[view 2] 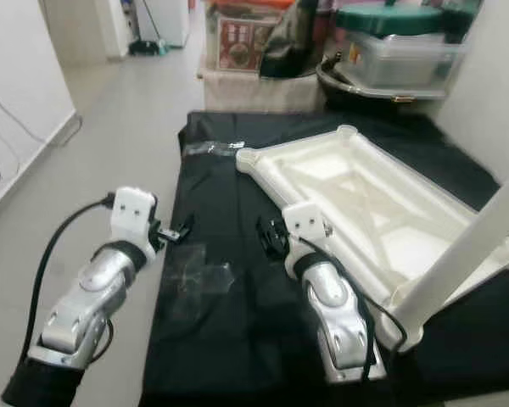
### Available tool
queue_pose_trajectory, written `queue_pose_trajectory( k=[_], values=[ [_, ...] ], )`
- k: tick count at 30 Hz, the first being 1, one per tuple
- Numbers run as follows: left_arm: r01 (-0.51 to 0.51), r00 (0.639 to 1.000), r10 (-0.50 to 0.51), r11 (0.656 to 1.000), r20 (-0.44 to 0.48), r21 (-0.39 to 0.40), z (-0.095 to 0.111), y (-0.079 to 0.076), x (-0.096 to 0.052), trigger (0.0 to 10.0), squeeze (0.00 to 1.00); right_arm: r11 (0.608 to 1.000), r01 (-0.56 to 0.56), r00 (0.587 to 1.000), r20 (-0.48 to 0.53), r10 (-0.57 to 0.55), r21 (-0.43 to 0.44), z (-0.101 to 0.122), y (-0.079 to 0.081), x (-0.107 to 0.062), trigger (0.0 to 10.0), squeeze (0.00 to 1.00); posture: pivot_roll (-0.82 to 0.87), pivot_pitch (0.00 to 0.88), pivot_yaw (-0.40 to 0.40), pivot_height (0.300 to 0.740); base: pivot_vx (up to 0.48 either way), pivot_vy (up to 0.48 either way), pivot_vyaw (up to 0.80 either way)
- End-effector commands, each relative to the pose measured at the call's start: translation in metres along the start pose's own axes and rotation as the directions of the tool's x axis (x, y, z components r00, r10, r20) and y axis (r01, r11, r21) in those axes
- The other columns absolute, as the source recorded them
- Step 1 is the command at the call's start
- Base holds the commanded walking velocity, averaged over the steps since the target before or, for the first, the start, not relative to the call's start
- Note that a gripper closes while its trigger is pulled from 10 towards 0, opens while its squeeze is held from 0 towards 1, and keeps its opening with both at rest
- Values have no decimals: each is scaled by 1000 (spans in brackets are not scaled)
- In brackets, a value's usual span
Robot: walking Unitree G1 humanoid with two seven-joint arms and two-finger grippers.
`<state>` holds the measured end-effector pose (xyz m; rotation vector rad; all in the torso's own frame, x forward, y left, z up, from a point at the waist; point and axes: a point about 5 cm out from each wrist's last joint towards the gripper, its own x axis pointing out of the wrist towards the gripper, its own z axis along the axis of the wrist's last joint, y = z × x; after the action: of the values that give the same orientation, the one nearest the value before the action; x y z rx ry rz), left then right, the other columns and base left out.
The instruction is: Building children table
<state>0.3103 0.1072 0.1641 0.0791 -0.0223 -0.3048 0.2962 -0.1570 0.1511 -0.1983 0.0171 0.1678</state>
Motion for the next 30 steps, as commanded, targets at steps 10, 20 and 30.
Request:
queue_pose_trajectory(
  k=[10, 20, 30],
  values=[
    [-50, 999, 50, 999, 11, -7, -10, 6, -1, 10000, 0, 1000, 3, 1000, -24, -3, 21, -4, 6, 5, 10000, 0, 64, 0, -44, 740, 0, 0, 0],
    [-79, 997, 79, 997, 10, 6, -14, 13, -3, 10000, 0, 999, -39, 998, -50, 41, 25, -7, 8, 15, 10000, 0, 83, 0, -48, 740, 0, 0, 0],
    [-99, 995, 99, 995, 15, 14, -15, 18, -3, 10000, 0, 996, -90, 989, -121, 89, 0, -11, -1, 47, 10000, 0, 106, 0, -68, 740, 0, 0, 0]
  ],
)
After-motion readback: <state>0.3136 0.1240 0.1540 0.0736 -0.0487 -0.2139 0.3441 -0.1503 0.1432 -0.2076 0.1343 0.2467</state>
